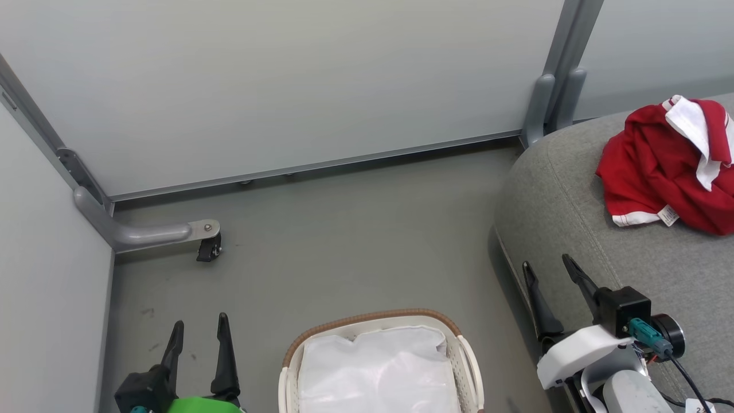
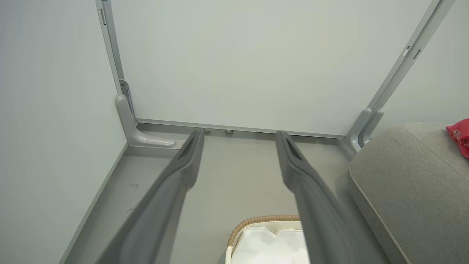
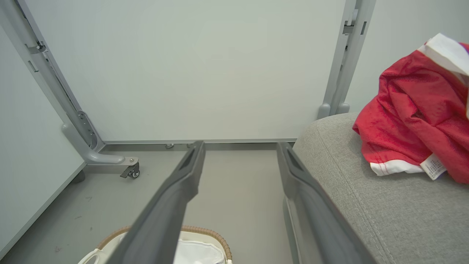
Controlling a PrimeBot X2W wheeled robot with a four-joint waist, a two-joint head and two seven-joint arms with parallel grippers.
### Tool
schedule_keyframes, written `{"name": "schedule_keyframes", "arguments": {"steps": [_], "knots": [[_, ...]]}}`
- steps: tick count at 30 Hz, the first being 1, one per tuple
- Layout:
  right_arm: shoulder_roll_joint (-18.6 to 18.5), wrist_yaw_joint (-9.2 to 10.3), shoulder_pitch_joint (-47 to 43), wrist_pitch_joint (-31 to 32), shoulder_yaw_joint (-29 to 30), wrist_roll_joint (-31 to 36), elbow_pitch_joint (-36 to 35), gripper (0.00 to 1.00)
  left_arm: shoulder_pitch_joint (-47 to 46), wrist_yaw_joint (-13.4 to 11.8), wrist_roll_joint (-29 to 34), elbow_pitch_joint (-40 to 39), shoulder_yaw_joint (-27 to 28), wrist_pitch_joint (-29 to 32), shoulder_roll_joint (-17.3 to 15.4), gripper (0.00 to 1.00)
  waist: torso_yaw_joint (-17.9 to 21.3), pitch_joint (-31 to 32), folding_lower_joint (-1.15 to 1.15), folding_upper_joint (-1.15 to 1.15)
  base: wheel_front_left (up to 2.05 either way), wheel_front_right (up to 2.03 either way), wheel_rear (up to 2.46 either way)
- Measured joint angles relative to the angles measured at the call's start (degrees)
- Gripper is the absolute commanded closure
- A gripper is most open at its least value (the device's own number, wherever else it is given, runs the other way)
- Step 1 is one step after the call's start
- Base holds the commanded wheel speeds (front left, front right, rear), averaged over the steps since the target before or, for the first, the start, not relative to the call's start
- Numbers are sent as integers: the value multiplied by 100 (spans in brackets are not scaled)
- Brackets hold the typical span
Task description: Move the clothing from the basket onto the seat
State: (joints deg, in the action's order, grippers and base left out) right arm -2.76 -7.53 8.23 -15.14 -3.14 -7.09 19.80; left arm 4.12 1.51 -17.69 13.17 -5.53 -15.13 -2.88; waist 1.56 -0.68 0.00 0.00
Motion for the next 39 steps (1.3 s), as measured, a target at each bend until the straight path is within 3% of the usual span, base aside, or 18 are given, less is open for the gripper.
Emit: {"name": "schedule_keyframes", "arguments": {"steps": [17,18,24,39], "knots": [[0,0,-29,0,-65,-65,11,0,1,1,-60,71,-8,0,1,0,-52,33,0,0,0,0,0],[0,1,-29,0,-76,-70,14,100,1,8,-60,76,-10,0,1,100,-50,30,0,0,0,0,0],[42,0,-203,35,-89,-114,280,100,9,5,-86,339,-18,22,13,100,-51,29,0,0,0,0,0],[41,0,-210,446,105,-1729,142,100,-50,103,-1516,336,197,441,18,100,-64,32,0,0,0,0,0]]}}
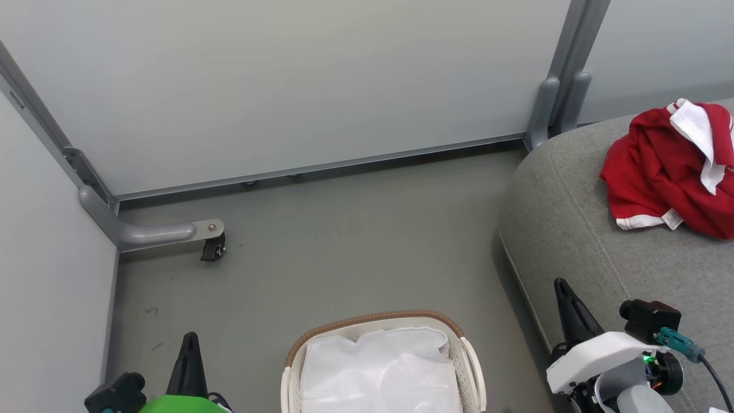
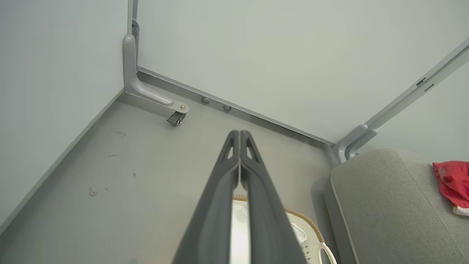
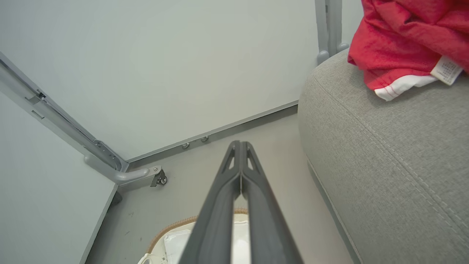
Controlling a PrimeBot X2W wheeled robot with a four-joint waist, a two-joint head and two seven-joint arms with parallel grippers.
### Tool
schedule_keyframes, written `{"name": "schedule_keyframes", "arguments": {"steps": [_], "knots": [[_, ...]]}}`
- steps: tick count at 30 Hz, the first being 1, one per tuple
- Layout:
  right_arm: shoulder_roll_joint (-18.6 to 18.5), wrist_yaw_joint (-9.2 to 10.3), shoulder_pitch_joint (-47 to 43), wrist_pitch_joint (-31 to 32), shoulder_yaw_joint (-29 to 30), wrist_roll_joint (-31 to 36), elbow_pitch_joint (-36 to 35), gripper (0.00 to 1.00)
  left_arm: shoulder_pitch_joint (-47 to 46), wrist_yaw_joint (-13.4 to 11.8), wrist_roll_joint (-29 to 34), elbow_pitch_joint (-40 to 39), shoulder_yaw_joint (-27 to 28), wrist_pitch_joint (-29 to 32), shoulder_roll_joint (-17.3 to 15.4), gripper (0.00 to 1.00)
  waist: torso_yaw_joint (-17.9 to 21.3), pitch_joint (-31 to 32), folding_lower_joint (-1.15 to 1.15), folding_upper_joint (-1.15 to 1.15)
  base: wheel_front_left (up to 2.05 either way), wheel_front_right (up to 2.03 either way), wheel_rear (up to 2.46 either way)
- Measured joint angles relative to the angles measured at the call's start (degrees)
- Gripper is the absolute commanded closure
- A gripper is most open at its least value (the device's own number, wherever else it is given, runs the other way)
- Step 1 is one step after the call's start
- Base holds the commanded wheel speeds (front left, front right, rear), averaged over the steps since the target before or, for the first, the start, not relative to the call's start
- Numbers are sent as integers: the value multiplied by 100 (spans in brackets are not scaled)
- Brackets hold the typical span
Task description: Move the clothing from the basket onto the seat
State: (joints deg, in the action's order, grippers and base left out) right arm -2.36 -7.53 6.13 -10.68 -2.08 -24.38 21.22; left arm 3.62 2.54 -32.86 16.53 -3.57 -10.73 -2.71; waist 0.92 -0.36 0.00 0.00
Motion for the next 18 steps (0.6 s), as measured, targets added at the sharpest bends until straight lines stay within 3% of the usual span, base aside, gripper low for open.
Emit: {"name": "schedule_keyframes", "arguments": {"steps": [18], "knots": [[-2,0,0,415,201,-1635,-176,100,-210,105,-1424,-68,237,419,0,100,-15,3,0,0,0,0,0]]}}
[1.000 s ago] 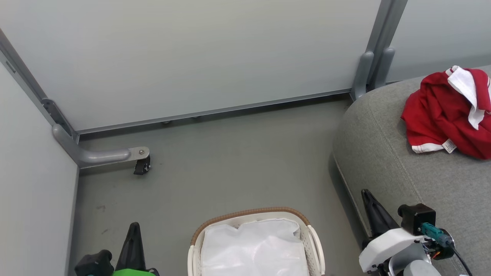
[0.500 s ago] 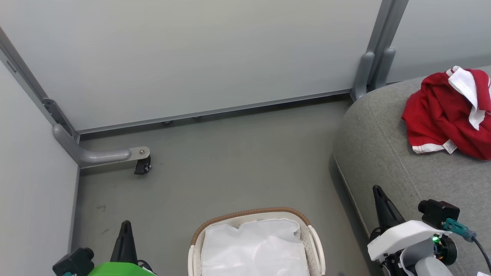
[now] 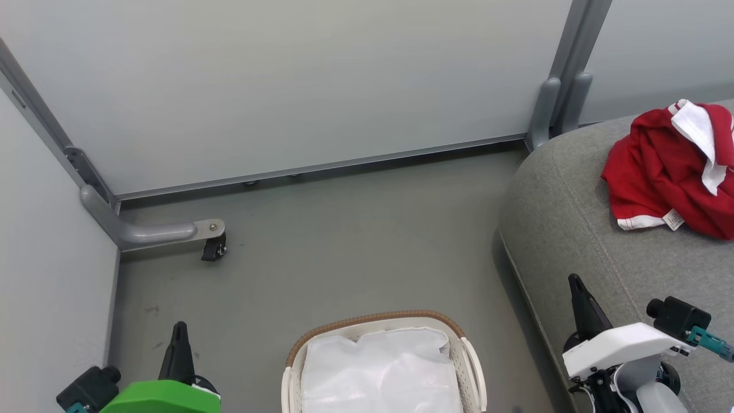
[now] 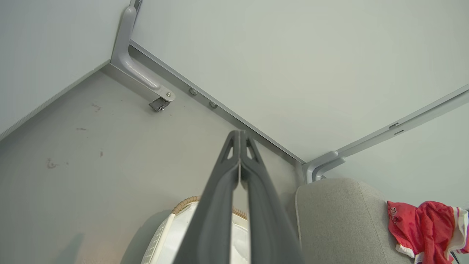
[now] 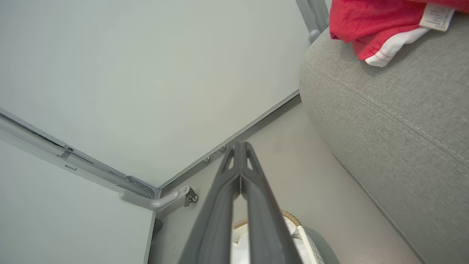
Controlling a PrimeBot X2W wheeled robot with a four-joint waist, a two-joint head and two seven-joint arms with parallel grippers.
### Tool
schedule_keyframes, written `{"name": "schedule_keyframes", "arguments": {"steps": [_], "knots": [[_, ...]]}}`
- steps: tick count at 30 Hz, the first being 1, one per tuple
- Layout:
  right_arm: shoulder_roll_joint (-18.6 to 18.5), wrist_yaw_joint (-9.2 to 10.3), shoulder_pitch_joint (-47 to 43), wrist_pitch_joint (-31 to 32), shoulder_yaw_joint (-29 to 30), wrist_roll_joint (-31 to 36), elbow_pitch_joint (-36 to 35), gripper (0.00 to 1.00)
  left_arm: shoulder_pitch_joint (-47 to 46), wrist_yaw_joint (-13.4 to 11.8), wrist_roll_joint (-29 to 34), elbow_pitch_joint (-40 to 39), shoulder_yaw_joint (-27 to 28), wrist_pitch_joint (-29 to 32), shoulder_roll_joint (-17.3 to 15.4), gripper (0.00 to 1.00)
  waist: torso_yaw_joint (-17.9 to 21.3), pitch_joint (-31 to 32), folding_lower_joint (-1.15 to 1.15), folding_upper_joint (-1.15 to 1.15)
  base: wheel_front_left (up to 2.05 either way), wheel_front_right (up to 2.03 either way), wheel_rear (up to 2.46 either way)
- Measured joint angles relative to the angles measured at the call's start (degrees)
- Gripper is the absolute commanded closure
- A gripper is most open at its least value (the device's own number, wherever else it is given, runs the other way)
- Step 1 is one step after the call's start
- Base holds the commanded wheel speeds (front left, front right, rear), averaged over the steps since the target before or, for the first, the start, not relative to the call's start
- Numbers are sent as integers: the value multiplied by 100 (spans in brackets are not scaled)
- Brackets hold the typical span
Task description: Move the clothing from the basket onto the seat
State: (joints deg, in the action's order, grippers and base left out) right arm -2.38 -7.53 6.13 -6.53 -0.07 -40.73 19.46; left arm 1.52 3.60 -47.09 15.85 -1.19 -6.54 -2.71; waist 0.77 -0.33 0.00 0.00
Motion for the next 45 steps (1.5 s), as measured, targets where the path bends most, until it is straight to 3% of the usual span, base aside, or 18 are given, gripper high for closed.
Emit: {"name": "schedule_keyframes", "arguments": {"steps": [45], "knots": [[-16,2,1,759,385,-3022,-312,100,-427,229,-2638,-98,460,769,-1,100,-37,8,0,0,0,0,0]]}}
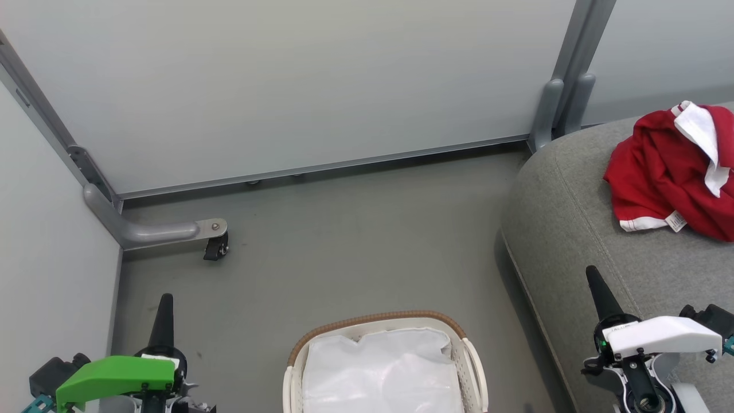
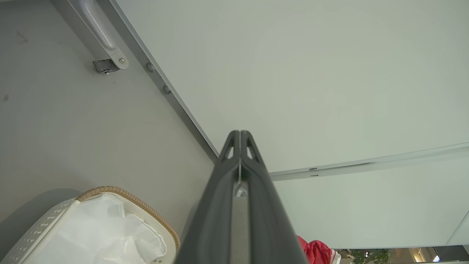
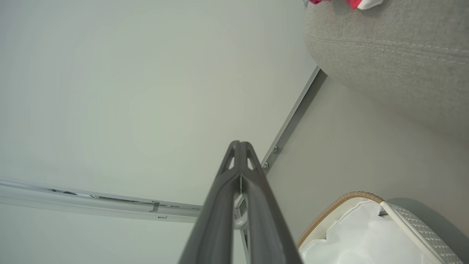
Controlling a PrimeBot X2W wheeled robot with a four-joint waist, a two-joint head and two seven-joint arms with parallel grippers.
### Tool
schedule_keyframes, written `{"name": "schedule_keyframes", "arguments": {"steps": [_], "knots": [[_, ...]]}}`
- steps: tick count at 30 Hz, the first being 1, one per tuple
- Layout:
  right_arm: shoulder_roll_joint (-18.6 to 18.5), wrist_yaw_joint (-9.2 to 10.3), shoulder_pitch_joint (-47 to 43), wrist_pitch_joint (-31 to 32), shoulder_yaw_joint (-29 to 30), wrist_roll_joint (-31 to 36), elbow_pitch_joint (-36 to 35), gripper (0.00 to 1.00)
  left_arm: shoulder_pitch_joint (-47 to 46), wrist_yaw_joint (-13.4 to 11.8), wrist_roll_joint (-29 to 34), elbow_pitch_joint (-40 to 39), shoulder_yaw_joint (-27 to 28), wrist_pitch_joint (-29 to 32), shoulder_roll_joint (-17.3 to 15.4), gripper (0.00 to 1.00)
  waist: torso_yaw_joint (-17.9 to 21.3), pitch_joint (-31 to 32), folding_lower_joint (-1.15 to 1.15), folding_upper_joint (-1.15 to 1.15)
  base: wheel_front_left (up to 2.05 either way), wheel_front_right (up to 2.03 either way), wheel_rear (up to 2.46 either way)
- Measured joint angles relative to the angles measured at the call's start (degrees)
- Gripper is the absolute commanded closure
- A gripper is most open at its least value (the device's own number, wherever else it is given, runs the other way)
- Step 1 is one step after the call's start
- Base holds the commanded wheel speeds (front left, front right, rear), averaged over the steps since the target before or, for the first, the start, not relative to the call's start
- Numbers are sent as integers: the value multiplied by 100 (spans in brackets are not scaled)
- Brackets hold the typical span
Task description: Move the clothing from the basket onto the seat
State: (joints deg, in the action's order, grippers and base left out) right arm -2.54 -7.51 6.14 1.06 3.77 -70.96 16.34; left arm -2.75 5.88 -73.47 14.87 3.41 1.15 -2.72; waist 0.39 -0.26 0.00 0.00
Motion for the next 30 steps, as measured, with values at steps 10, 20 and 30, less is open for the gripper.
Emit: {"name": "schedule_keyframes", "arguments": {"steps": [10,20,30], "knots": [[-4,0,1,138,71,-502,-57,100,-63,24,-468,-11,64,132,0,100,-8,2,0,0,0,0,0],[-7,0,1,256,129,-988,-108,100,-137,68,-876,-27,146,243,-1,100,-17,3,0,0,0,0,0],[-10,0,2,372,182,-1430,-152,100,-203,98,-1254,-46,208,363,-1,100,-25,5,0,0,0,0,0]]}}
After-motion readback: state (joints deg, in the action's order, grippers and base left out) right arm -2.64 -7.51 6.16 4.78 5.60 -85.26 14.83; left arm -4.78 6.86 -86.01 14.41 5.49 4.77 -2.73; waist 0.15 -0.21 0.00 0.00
